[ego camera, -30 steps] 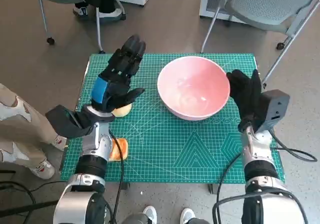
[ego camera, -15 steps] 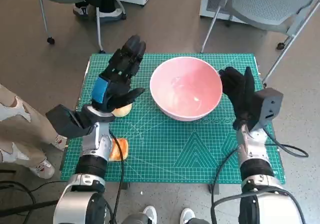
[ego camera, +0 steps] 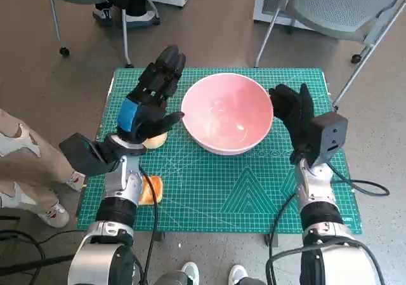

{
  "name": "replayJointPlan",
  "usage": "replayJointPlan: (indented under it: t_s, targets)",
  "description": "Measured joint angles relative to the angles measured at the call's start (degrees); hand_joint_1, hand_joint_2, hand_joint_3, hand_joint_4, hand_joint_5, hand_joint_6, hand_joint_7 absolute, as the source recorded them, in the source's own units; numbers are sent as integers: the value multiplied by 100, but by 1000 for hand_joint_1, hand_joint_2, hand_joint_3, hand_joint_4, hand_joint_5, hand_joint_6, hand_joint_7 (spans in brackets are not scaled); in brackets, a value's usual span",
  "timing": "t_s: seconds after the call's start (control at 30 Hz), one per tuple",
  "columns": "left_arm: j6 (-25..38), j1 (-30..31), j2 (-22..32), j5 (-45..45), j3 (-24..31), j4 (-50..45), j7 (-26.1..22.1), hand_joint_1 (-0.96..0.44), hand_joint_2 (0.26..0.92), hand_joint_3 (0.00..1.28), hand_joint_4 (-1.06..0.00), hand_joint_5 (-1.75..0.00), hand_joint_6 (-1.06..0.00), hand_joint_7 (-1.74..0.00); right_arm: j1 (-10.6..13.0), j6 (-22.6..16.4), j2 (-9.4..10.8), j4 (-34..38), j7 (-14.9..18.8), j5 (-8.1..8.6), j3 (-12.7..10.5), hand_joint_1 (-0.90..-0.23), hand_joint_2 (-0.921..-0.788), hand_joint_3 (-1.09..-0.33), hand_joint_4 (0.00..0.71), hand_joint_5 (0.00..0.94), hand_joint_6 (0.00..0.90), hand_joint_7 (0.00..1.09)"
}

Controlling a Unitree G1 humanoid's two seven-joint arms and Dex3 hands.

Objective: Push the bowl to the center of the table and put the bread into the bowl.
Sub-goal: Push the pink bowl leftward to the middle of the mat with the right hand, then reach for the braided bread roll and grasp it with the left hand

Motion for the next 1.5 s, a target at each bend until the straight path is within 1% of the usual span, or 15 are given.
replayJointPlan:
  t_s: [0.23, 0.53, 0.7, 0.9, 0.97, 1.0, 1.03, 1.07, 1.17, 1.23, 1.4, 1.5]
  targets:
    - [6, -2, 0, 1, 0, 28, 0, -495, 921, 146, -58, 0, -250, -5, -7, -100, 25, -24, 59, -1, 45, -621, -921, -825, 228, 2, 215, 132]
    - [9, -2, 0, 7, -1, 55, 0, -502, 921, 148, -59, -1, -251, -5, -16, -170, 34, -58, 139, 6, 38, -626, -921, -824, 233, 4, 215, 134]
    - [37, -2, 4, 3, 0, 52, -20, -502, 921, 148, -59, -1, -251, -5, -20, -222, -43, -133, 166, 25, -5, -631, -921, -821, 234, 4, 217, 136]
    - [89, -1, 46, -7, 15, 13, -64, -513, 921, 147, -59, -1, -252, -5, -20, -470, -139, -411, 176, 91, -98, -640, -921, -834, 235, 3, 217, 139]
    - [101, -1, 67, -15, 20, -14, -65, -516, 921, 147, -60, -1, -252, -5, -19, -602, -148, -578, 230, 177, -137, -637, -921, -836, 234, 3, 216, 138]
    - [110, -1, 77, -18, 23, -32, -65, -517, 921, 147, -60, -1, -252, -5, -16, -694, -147, -691, 278, 253, -166, -635, -921, -837, 234, 3, 215, 138]
    - [120, 0, 84, -20, 24, -46, -65, -518, 921, 146, -61, -1, -255, -7, -14, -758, -141, -775, 317, 282, -186, -630, -921, -837, 229, 1, 213, 138]
    - [140, 4, 91, -24, 27, -83, -65, -518, 921, 146, -62, -2, -256, -7, -3, -873, -128, -920, 397, 364, -211, -626, -921, -836, 226, 1, 212, 138]
    - [184, 22, 112, -49, 40, -201, -65, -516, 921, 148, -62, -2, -263, -10, 67, -1177, -39, -1344, 664, 587, -237, -630, -921, -831, 211, 0, 210, 140]
    - [209, 29, 129, -52, 45, -275, -60, -513, 921, 150, -63, -2, -269, -13, 154, -1366, 60, -1650, 883, 727, -220, -633, -921, -823, 205, 0, 212, 144]
    - [214, 55, 145, -49, 55, -406, -17, -515, 921, 154, -63, -1, -276, -17, 420, -1648, 260, -2211, 1250, 915, -92, -638, -921, -813, 200, 0, 210, 150]
    - [215, 62, 151, -44, 55, -424, 23, -528, 921, 155, -63, -2, -280, -18, 564, -1751, 332, -2458, 1355, 919, 9, -644, -921, -806, 202, 2, 206, 153]
